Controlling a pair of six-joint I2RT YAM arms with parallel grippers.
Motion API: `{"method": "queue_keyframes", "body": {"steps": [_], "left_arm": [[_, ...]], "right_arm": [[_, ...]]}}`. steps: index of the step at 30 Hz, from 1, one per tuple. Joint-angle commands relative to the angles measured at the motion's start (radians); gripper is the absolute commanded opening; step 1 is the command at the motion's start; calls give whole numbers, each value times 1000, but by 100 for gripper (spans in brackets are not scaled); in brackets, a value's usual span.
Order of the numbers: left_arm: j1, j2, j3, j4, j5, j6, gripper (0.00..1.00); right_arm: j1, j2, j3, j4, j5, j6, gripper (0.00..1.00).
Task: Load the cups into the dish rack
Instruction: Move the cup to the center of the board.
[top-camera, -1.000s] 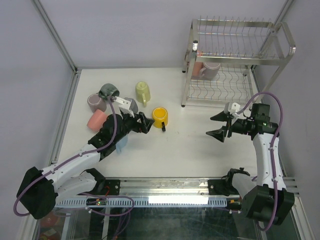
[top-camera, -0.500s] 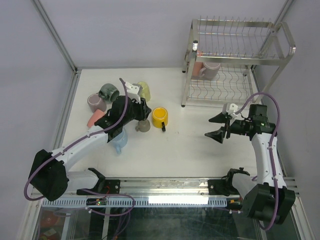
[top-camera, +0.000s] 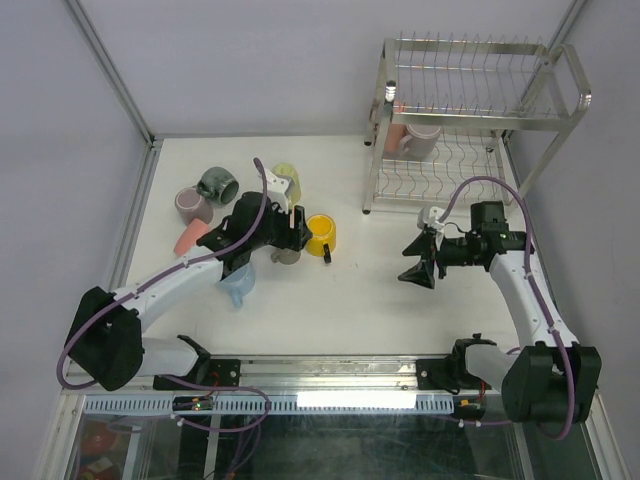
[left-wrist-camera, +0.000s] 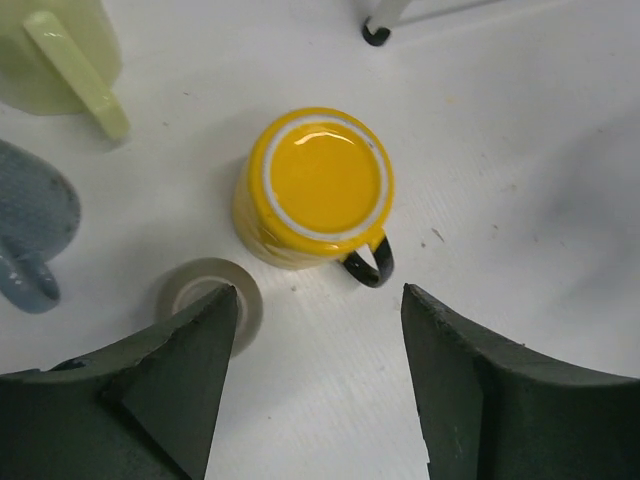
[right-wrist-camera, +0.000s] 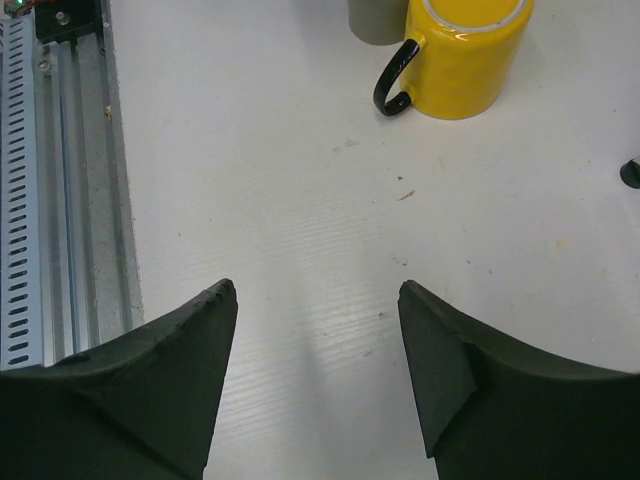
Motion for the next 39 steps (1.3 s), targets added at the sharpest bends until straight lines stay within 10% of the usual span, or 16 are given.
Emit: {"method": "queue_keyframes", "body": {"steps": [1,11,17,26,39], "left_arm": [[4,-69,-82,195,209,-102,66],[3,-53,-132,290,-33,-164,53],[23,52,-33,264,-95,-86,19],[40,271,96,252,-176,-33,18],[46,392,99,357,82,-68,17]], "right_arm": [[33,-9,50,31,39,50,68],[177,-5,-14,362,192,449,66],[293,7,-57,594,304,656,66],[526,148,-43,882,551,910,66],[612,358,33,938,773,1149,68]]}}
